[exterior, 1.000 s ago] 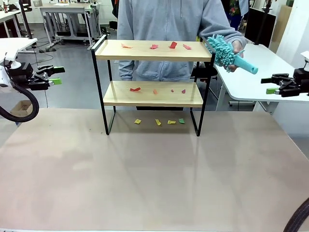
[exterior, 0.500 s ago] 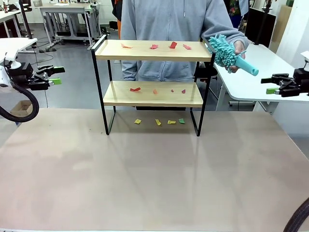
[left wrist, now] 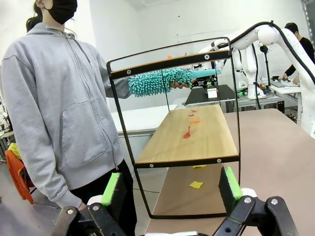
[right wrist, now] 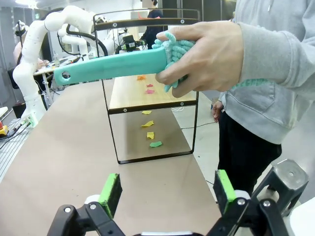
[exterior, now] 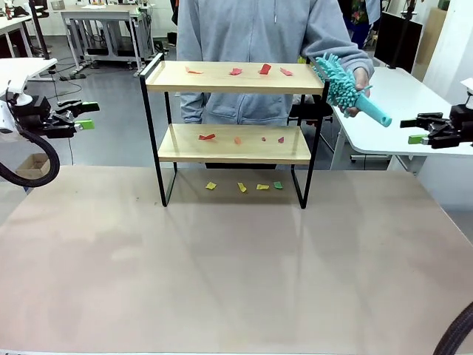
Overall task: Clean the shelf.
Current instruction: Pick up the Duster handed by the human.
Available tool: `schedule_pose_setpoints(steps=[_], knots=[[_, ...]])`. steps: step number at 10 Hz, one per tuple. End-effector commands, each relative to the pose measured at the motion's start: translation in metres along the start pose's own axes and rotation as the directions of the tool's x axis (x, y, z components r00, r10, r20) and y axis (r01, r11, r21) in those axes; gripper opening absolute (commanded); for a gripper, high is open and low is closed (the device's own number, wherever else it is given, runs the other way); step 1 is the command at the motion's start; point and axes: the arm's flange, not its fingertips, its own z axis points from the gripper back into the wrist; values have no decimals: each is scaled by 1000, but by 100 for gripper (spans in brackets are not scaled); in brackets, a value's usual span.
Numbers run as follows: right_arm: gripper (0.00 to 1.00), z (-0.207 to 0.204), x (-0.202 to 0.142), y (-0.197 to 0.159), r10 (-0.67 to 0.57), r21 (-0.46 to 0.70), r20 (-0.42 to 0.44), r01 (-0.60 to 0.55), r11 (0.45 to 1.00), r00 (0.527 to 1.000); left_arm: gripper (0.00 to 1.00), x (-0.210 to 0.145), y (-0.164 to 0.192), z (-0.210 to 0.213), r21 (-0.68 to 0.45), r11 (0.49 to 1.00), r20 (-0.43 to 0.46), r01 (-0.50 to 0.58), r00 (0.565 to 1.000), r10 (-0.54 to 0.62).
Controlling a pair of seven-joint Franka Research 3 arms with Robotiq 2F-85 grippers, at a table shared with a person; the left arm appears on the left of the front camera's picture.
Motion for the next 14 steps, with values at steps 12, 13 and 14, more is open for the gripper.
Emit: schedule_pose_setpoints(steps=[12, 13, 14], knots=[[100, -51, 261, 137, -398, -567, -336, 154, 809, 854, 100, 3, 0, -1, -10, 1000, -9, 5, 1000, -5], [100, -45, 261, 132, -394, -582, -359, 127, 803, 846, 100, 3, 0, -1, -10, 1000, -9, 5, 1000, -5], [100, -45, 261, 132, -394, -582, -359, 127, 803, 846, 100, 3, 0, -1, -10, 1000, -9, 5, 1000, -5]])
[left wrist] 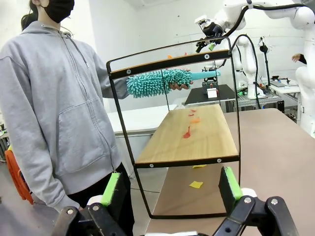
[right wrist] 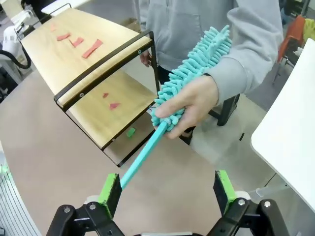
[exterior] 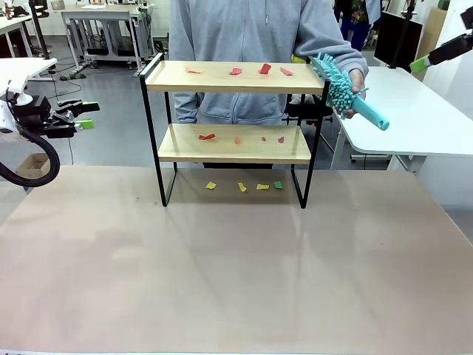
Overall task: Clean the shelf.
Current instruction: Pick up the Duster handed by the human.
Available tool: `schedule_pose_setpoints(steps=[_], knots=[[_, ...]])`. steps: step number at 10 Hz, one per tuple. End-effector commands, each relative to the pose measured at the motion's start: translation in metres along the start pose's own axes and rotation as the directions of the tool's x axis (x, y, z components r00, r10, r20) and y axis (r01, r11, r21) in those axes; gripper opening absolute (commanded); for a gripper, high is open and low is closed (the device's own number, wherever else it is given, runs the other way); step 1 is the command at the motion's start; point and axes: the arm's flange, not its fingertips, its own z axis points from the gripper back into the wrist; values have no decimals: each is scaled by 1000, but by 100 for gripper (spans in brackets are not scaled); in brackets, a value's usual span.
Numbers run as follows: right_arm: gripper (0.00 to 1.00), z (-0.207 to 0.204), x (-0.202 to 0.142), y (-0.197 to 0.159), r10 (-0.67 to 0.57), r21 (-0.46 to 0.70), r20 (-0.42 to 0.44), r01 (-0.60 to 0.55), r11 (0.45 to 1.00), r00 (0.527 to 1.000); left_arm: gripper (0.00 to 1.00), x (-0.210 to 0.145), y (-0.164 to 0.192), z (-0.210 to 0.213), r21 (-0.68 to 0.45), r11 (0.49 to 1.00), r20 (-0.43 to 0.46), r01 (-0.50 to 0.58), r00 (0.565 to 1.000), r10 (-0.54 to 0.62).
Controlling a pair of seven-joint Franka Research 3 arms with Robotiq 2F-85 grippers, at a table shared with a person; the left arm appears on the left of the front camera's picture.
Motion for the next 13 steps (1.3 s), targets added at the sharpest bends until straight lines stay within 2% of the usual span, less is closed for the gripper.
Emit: schedule_pose_setpoints(steps=[1, 3, 4, 5, 7, 9, 11, 13], knots=[[100, 5, -2, -6, 4, -12, -4, -4, 1000, 1000, 100, 4, -1, 0, -9, 1000, -9, 4, 1000, -4], [100, 4, -3, -4, -8, -6, 3, 8, 1000, 1000, 100, 4, -1, 0, -9, 1000, -9, 4, 1000, -4], [100, -2, -2, 24, 5, -78, -85, -11, 997, 996, 100, 4, -1, 0, -9, 1000, -9, 4, 1000, -4], [100, -6, 7, 56, -49, -145, -129, 30, 989, 990, 100, 4, -1, 0, -9, 1000, -9, 4, 1000, -4], [100, -15, 18, 96, -118, -235, -157, 79, 969, 981, 100, 4, -1, 0, -9, 1000, -9, 4, 1000, -4], [100, -31, 18, 124, -181, -274, -172, 130, 953, 968, 100, 4, -1, 0, -9, 1000, -9, 4, 1000, -4], [100, -54, 12, 141, -207, -248, -153, 165, 955, 966, 100, 4, -1, 0, -9, 1000, -9, 4, 1000, -4], [100, -73, 7, 146, -220, -272, -134, 177, 946, 966, 100, 4, -1, 0, -9, 1000, -9, 4, 1000, -4]])
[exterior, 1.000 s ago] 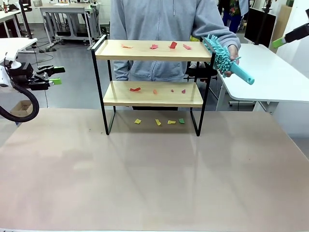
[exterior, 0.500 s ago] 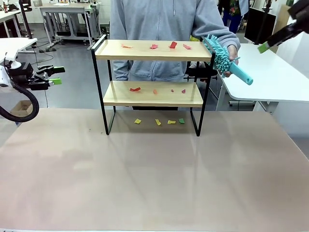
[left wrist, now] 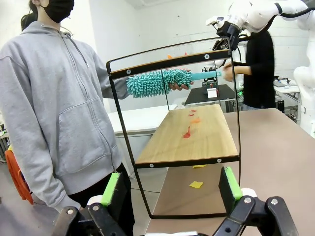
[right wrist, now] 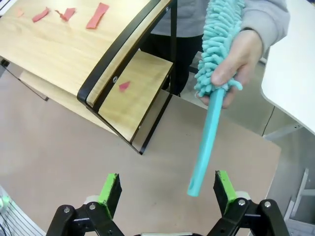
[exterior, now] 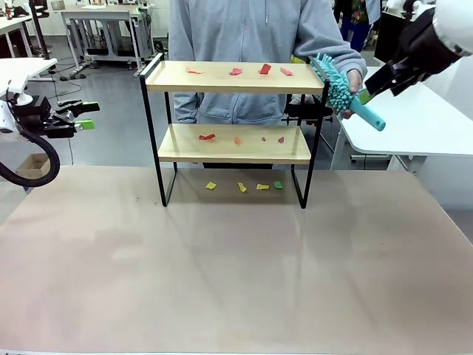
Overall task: Clean the shelf.
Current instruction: Pick up the Duster handed by the human.
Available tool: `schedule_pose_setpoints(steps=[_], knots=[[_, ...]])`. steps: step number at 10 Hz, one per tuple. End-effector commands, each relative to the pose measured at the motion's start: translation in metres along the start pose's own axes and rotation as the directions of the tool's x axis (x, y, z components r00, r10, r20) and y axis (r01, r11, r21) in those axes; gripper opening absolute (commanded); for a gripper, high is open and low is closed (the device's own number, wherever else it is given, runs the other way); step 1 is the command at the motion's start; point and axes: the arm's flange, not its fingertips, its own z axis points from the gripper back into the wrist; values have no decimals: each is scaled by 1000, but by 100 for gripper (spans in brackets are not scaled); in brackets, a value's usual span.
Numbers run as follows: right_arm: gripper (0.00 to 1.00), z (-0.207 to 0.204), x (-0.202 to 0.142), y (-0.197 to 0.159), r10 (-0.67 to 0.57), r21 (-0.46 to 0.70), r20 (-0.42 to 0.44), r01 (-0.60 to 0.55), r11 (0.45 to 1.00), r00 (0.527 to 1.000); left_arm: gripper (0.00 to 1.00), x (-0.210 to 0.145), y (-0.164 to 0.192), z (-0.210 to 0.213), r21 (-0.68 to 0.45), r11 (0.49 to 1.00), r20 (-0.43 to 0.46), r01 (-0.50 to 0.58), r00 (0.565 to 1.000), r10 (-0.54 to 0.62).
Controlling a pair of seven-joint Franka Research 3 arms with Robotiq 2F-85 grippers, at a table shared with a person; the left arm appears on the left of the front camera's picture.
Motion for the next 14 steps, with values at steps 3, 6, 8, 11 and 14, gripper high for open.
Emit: schedule_pose_setpoints(steps=[3, 6, 8, 11, 14], knots=[[100, -29, -3, -6, -55, -106, 11, 56, 993, 998, 100, 3, -1, 0, -9, 1000, -8, 4, 1000, -4], [100, -45, -5, -17, -81, -109, -21, 78, 991, 997, 100, 3, -1, 0, -9, 1000, -8, 4, 1000, -4], [100, -56, -7, -25, -101, -95, -45, 97, 991, 994, 100, 3, -1, 0, -9, 1000, -8, 4, 1000, -4], [40, -61, -9, -29, -110, -87, -63, 105, 991, 992, 100, 3, -1, 0, -9, 1000, -8, 4, 1000, -4], [36, -61, -9, -32, -120, -96, -63, 113, 989, 991, 100, 3, -1, 0, -9, 1000, -8, 4, 1000, -4]])
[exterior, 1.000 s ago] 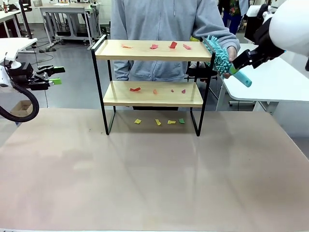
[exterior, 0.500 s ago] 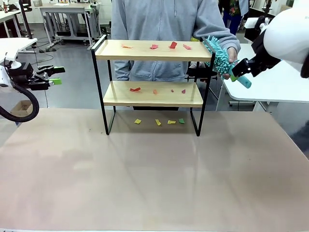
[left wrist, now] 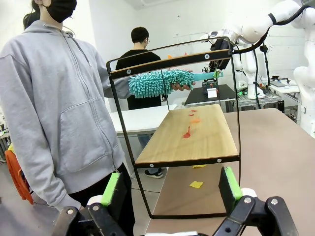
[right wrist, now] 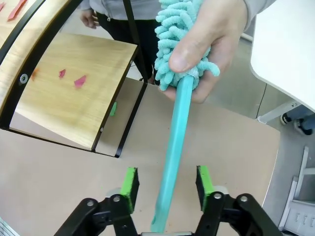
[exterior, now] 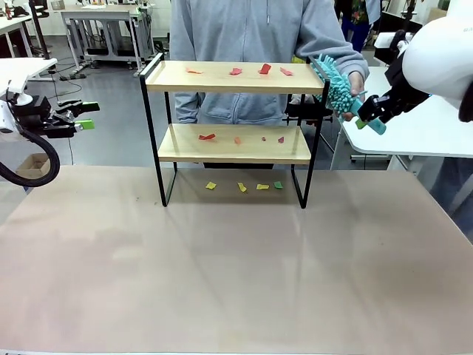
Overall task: Clean the shelf.
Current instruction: Pick up the Duster handed by the human.
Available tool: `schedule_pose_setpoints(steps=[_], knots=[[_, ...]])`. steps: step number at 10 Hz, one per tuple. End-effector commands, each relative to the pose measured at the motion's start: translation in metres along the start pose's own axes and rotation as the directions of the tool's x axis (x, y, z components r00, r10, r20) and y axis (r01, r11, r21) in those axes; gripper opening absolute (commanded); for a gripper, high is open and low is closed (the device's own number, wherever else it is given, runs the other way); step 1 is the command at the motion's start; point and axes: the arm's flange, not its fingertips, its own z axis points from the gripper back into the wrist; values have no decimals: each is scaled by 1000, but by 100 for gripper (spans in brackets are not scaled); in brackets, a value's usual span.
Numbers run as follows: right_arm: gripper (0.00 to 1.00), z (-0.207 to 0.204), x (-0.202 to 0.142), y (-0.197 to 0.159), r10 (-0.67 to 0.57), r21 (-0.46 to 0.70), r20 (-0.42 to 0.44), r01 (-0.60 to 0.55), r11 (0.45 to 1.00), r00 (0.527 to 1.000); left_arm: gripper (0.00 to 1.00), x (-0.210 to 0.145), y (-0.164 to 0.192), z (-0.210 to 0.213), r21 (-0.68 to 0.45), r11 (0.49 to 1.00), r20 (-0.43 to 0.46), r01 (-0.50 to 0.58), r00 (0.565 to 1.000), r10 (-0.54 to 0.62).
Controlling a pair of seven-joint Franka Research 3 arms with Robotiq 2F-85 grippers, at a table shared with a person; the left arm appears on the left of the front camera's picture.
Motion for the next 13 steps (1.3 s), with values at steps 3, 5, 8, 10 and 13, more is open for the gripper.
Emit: schedule_pose_setpoints(steps=[3, 5, 8, 10, 13], knots=[[0, 4, 7, -2, -33, -26, -6, 33, 999, 999, 100, 4, -1, 0, -9, 1000, -8, 4, 1000, -4], [0, 5, 8, -1, -44, -49, -12, 44, 998, 999, 100, 4, -1, 0, -9, 1000, -8, 4, 1000, -4], [0, 6, 8, -1, -75, -73, -34, 73, 995, 997, 100, 4, -1, 0, -9, 1000, -8, 4, 1000, -4], [0, 7, 8, -3, -102, -86, -41, 98, 991, 994, 100, 4, -1, 0, -9, 1000, -8, 4, 1000, -4], [3, 2, 0, -7, -81, -58, -36, 79, 995, 996, 100, 4, -1, 0, -9, 1000, -8, 4, 1000, -4]])
